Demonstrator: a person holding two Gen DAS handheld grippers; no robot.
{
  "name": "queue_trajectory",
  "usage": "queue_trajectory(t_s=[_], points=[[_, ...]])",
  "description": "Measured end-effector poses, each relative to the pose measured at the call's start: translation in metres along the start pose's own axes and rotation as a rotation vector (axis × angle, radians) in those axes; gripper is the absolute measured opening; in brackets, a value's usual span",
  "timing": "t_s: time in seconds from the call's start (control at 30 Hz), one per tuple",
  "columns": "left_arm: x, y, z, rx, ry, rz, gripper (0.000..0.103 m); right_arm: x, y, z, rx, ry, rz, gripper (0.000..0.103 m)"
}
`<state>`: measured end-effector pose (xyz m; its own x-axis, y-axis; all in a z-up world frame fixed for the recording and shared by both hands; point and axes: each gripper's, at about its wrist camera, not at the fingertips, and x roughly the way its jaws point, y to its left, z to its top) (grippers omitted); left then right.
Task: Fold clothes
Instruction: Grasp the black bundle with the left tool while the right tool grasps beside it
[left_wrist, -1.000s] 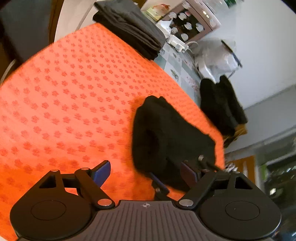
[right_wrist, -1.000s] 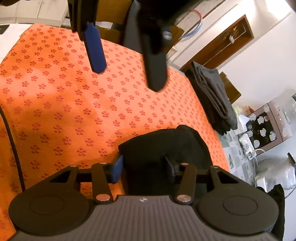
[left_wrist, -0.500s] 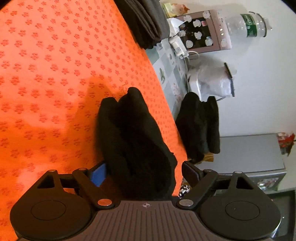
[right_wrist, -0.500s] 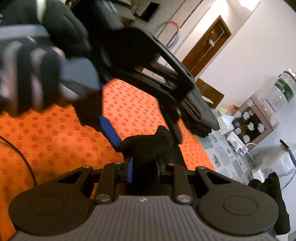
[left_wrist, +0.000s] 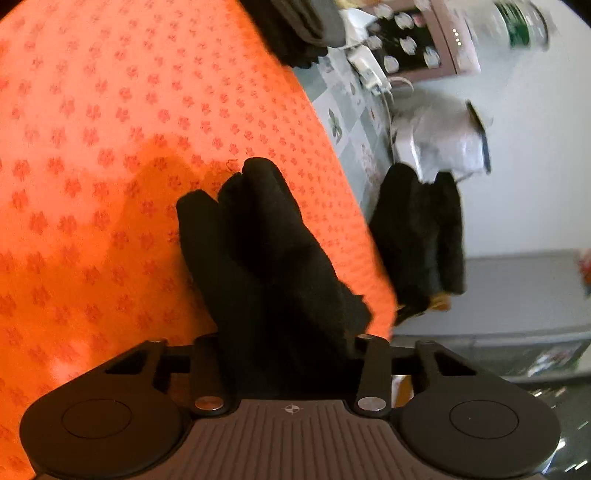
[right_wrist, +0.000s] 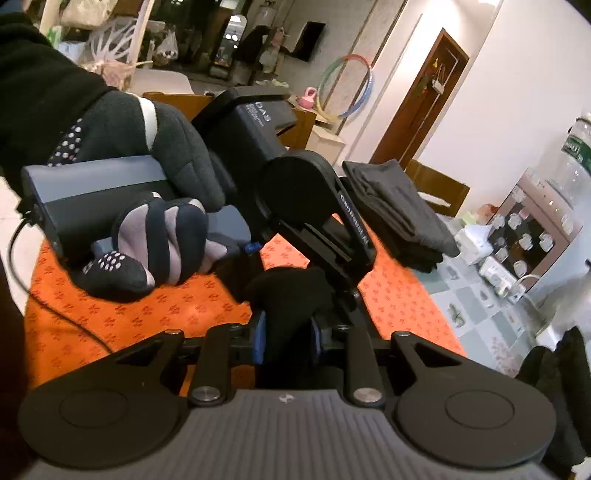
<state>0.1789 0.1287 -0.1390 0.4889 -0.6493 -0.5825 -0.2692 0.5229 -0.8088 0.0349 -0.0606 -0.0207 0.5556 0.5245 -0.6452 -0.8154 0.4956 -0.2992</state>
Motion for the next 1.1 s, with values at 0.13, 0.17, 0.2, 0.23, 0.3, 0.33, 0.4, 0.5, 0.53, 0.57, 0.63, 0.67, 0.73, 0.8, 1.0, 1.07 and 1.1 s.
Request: queue_trajectory(t_s=[0.13,0.17,0.2,0.23,0.3,0.33,0.4,0.5,0.53,0.57,0.63,0.67,0.73,0.8,1.0,1.07,1.1], points=[[0.0,0.011,0.002,-0.035,-0.007,0.053,0.04,-0.021,-0.012,-0.012,0.11,-0.016,0.045,0.028],[0.0,0.011,0.002,-0.024,-0.009,0.066,0.04,-0.027,-0.017,-0.015,0.141,-0.015,0.047,0.029],[0.0,0.011,0.002,-0.011,-0.01,0.08,0.04,-0.033,-0.022,-0.02,0.177,-0.014,0.042,0.033],[0.001,0.008,0.002,0.015,-0.009,0.095,0.039,-0.039,-0.029,-0.027,0.221,-0.011,0.026,0.034],[0.001,0.003,0.003,0.064,-0.006,0.121,0.039,-0.048,-0.044,-0.044,0.322,0.0,-0.007,0.038],[0.001,0.001,0.003,0.087,-0.004,0.134,0.039,-0.052,-0.052,-0.052,0.372,0.005,-0.024,0.041],[0.003,-0.003,0.004,0.133,0.0,0.167,0.038,-0.059,-0.065,-0.07,0.479,0.018,-0.06,0.05],[0.006,-0.008,0.006,0.194,0.008,0.215,0.038,-0.057,-0.09,-0.099,0.64,0.035,-0.095,0.066],[0.007,-0.009,0.006,0.21,0.012,0.23,0.038,-0.057,-0.096,-0.11,0.703,0.038,-0.103,0.074],[0.009,-0.009,0.006,0.225,0.016,0.246,0.039,-0.056,-0.102,-0.121,0.764,0.038,-0.102,0.077],[0.012,-0.01,0.005,0.251,0.023,0.271,0.039,-0.049,-0.112,-0.141,0.871,0.036,-0.082,0.082],[0.013,-0.01,0.005,0.253,0.025,0.279,0.039,-0.043,-0.117,-0.15,0.917,0.035,-0.069,0.082],[0.015,-0.01,0.005,0.256,0.026,0.289,0.039,-0.029,-0.127,-0.165,1.0,0.033,-0.041,0.082],[0.015,-0.011,0.006,0.258,0.026,0.295,0.039,-0.015,-0.133,-0.175,1.057,0.039,-0.005,0.082],[0.014,-0.009,0.002,0.244,0.008,0.291,0.039,0.014,-0.141,-0.179,1.072,0.052,0.058,0.082],[0.013,-0.007,0.001,0.251,0.002,0.282,0.04,0.021,-0.141,-0.178,1.069,0.051,0.07,0.082],[0.013,-0.006,0.001,0.253,-0.001,0.275,0.04,0.024,-0.141,-0.178,1.067,0.051,0.075,0.082]])
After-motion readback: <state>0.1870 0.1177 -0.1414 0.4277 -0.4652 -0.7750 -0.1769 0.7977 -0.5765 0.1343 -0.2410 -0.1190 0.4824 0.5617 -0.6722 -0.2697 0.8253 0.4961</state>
